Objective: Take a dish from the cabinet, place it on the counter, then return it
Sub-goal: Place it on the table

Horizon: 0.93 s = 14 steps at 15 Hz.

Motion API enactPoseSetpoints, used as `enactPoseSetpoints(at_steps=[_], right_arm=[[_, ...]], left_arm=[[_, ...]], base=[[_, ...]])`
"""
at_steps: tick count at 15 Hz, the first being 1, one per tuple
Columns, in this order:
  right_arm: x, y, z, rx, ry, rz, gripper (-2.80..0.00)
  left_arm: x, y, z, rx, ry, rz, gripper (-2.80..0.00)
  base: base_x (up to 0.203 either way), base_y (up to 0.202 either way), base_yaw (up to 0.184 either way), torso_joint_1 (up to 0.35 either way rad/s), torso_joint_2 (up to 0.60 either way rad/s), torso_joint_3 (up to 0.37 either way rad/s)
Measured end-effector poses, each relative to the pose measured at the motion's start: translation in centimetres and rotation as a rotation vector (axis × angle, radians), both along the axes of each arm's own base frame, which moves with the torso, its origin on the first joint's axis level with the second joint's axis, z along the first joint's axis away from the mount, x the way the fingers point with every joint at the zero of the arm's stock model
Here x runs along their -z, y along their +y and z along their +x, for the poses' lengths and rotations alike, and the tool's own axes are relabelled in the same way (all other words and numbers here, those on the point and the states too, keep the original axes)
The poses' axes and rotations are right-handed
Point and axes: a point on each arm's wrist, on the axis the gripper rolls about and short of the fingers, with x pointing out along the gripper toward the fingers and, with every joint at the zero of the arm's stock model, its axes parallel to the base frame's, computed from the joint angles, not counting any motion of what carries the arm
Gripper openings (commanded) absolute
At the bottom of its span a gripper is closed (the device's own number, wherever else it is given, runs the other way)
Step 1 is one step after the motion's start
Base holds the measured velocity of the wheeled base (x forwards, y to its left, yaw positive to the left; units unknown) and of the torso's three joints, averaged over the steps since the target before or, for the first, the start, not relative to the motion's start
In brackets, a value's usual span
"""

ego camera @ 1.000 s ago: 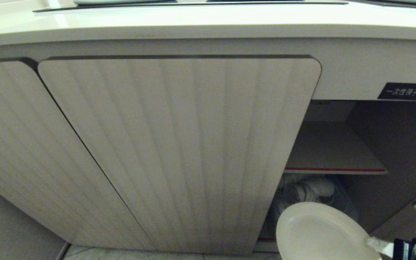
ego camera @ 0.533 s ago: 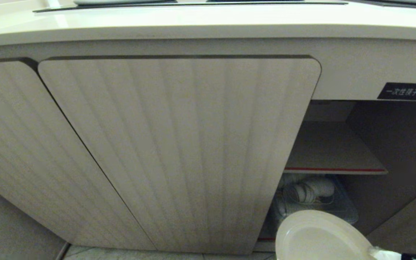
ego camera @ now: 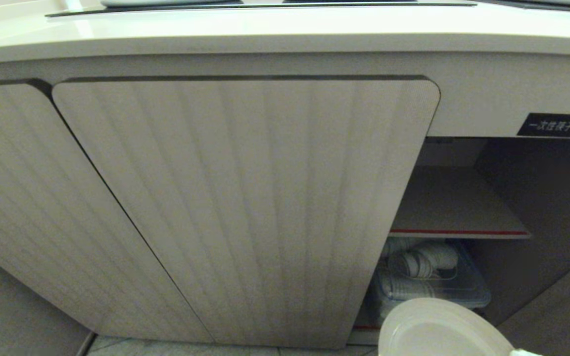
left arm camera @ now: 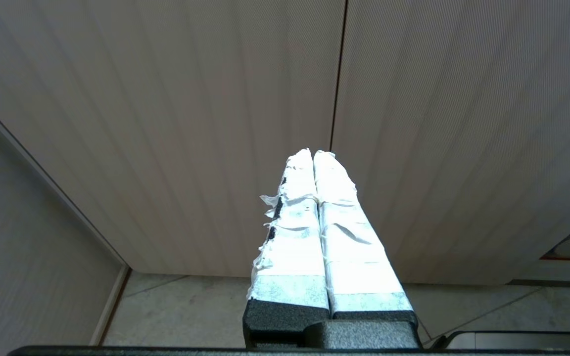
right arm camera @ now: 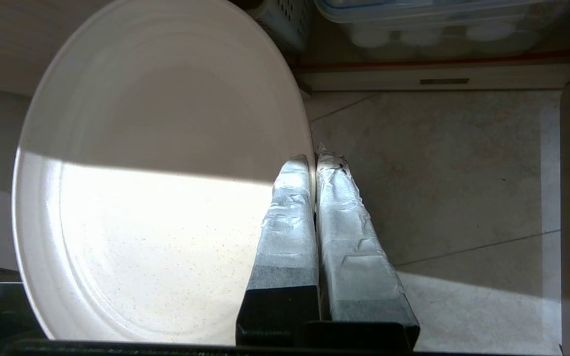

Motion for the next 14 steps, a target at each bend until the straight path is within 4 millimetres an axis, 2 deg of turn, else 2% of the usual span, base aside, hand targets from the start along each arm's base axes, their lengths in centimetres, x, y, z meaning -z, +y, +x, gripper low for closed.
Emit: enactPoseSetpoints(at_steps=[14], right_arm=[[-0.06,0.04,-1.00,-0.034,-0.015,-0.031,-2.80]], left_arm=[[0.00,0.00,0.00,0.000,0.000,0.000,-2.80]], base=[[0.000,0.000,0.000,0.000,0.00,0.000]])
